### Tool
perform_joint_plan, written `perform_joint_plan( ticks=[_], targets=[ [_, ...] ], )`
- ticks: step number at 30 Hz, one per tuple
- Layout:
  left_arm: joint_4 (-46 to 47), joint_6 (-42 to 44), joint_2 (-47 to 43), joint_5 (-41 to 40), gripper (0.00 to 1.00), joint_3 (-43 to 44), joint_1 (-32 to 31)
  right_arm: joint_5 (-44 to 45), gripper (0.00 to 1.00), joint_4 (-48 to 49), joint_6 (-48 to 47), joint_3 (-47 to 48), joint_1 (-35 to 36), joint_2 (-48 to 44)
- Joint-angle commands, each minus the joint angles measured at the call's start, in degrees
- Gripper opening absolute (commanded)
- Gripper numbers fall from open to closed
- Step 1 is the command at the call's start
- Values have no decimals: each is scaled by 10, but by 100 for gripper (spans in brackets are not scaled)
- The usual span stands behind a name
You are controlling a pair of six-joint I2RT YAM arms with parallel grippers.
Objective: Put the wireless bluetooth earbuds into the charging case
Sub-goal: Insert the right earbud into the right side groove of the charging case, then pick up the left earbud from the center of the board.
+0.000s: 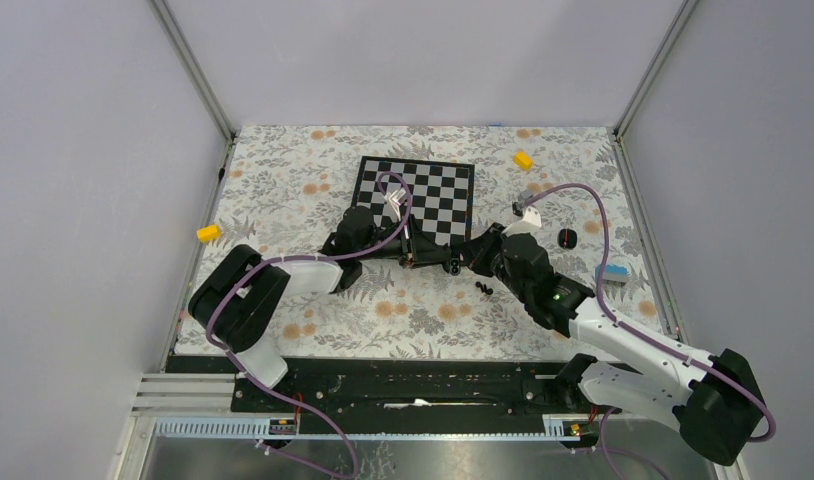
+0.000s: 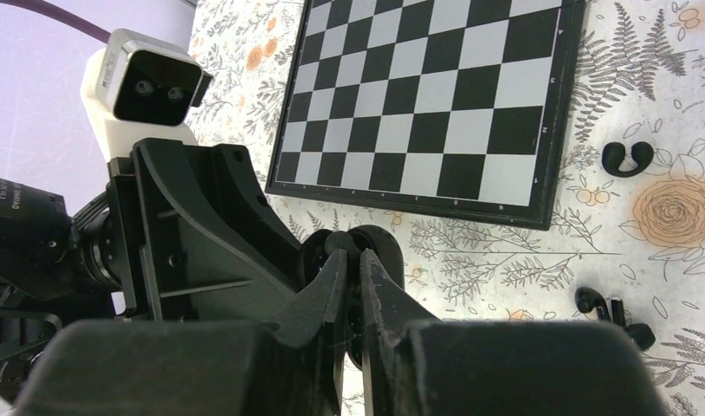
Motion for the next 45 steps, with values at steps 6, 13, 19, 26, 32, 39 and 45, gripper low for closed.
perform_joint_plan(
  ticks=[6, 13, 19, 26, 32, 39, 45],
  targets=[
    [23, 8, -9, -11, 3, 21, -1, 42, 0, -11, 7, 18, 12, -1],
    [24, 7, -8, -10, 3, 20, -2, 51, 0, -14, 8, 21, 14, 5],
    [28, 5, -7, -8, 3, 18, -1, 70, 0, -18, 6, 25, 27, 17],
    [29, 5, -10, -7, 3, 17, -1, 100, 0, -23, -3, 38, 46, 30],
    [28, 6, -8, -5, 3, 16, -1, 107, 31, -24, -4, 35, 51, 20],
    [29, 5, -5, -3, 3, 17, -1, 105, 36, -23, -4, 38, 52, 10],
    [26, 7, -7, -2, 3, 15, -1, 99, 41, -16, -7, 40, 52, -7]
  ],
)
